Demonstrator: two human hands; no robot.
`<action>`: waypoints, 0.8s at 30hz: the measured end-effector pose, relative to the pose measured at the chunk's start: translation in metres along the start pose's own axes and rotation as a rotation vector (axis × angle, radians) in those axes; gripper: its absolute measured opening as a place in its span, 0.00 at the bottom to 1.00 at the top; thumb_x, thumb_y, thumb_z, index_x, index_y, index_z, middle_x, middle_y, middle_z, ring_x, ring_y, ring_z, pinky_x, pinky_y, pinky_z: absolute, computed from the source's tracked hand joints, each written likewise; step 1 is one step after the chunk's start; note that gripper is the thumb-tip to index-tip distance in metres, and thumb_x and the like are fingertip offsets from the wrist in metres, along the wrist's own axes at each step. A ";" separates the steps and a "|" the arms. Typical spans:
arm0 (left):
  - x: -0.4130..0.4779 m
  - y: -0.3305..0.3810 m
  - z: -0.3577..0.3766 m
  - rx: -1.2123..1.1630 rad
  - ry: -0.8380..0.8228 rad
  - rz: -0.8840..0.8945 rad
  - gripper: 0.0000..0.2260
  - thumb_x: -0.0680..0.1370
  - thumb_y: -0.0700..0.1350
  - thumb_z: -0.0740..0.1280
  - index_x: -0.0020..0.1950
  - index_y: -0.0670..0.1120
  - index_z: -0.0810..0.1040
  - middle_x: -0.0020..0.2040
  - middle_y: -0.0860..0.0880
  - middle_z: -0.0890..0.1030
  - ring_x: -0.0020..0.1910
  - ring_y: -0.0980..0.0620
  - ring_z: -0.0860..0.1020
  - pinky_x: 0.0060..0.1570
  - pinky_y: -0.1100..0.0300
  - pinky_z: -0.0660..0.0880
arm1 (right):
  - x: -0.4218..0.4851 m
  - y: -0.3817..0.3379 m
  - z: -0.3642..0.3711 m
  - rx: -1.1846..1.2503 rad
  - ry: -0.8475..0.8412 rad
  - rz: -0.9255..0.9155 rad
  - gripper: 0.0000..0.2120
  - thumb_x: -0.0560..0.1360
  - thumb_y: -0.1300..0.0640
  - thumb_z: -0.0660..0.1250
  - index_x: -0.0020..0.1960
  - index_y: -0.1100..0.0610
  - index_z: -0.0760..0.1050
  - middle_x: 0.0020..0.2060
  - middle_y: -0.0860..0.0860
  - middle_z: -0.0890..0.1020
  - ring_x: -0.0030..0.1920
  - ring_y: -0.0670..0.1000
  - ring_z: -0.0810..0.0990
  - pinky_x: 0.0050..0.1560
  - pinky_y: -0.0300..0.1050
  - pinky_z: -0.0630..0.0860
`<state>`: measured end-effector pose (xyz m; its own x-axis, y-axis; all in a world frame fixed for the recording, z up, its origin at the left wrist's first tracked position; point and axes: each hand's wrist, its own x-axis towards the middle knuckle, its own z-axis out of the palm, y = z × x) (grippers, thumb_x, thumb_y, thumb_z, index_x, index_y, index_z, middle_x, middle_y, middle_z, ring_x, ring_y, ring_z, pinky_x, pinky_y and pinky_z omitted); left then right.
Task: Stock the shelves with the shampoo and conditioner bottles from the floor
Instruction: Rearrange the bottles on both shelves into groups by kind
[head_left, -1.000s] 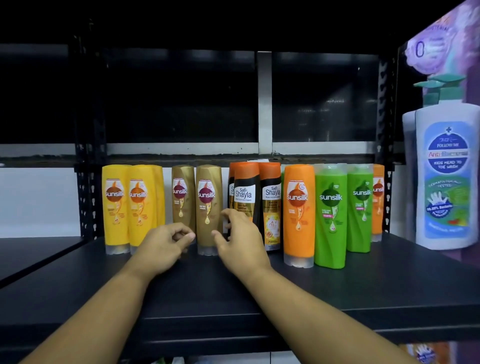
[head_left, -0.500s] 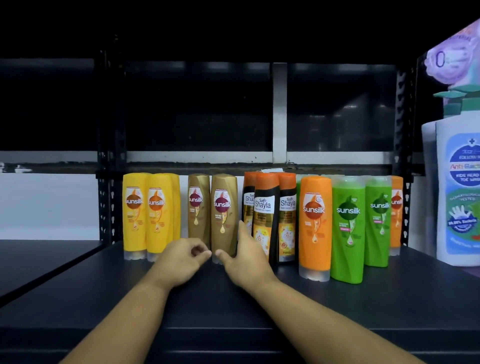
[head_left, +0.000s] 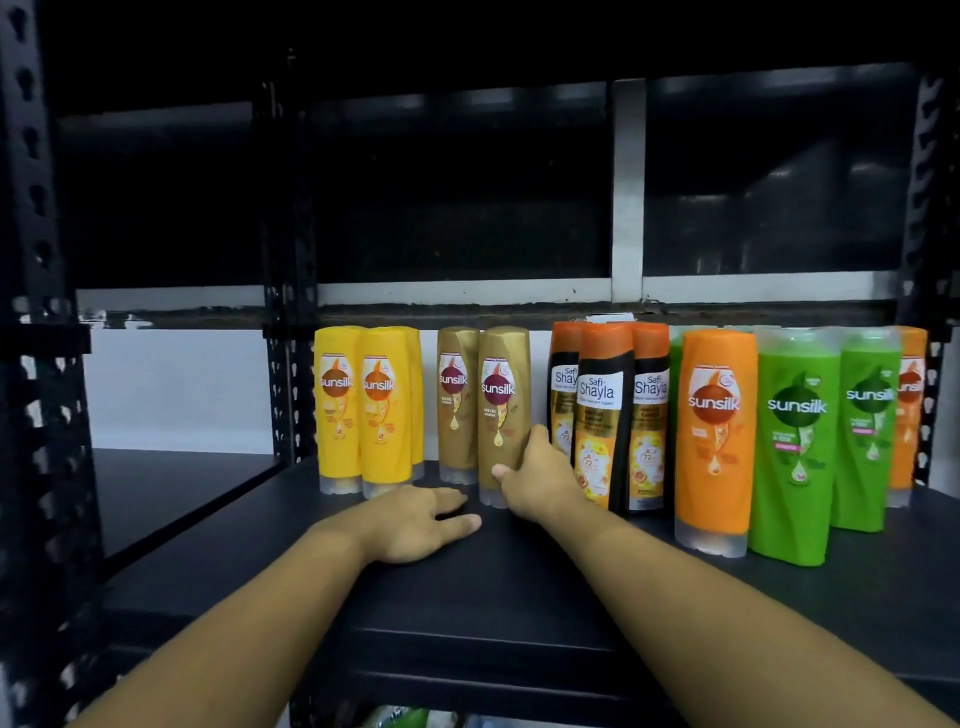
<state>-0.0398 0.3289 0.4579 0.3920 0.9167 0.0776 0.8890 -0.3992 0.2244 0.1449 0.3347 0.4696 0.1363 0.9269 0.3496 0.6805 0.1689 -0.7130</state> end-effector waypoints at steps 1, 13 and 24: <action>-0.001 -0.003 0.001 -0.031 0.012 -0.005 0.30 0.81 0.68 0.57 0.79 0.56 0.66 0.80 0.57 0.65 0.78 0.52 0.64 0.76 0.54 0.61 | 0.004 -0.001 0.000 -0.006 -0.007 0.004 0.21 0.78 0.53 0.71 0.65 0.56 0.65 0.62 0.56 0.78 0.63 0.59 0.77 0.63 0.53 0.75; 0.001 -0.017 0.005 -0.142 0.278 -0.012 0.14 0.81 0.56 0.67 0.62 0.51 0.82 0.57 0.54 0.82 0.57 0.54 0.78 0.59 0.57 0.75 | 0.017 0.003 0.030 0.025 -0.049 -0.113 0.20 0.77 0.53 0.72 0.67 0.55 0.74 0.61 0.53 0.81 0.63 0.55 0.79 0.63 0.49 0.75; 0.003 -0.020 0.006 -0.238 0.325 -0.030 0.18 0.80 0.54 0.69 0.68 0.49 0.76 0.61 0.53 0.80 0.62 0.54 0.77 0.65 0.55 0.75 | 0.018 0.001 0.038 -0.106 -0.063 -0.185 0.17 0.80 0.50 0.68 0.65 0.55 0.75 0.60 0.54 0.80 0.61 0.56 0.78 0.60 0.49 0.77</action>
<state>-0.0551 0.3391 0.4478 0.2372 0.9015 0.3620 0.8044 -0.3912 0.4471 0.1201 0.3644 0.4521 -0.0409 0.9032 0.4273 0.7620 0.3048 -0.5714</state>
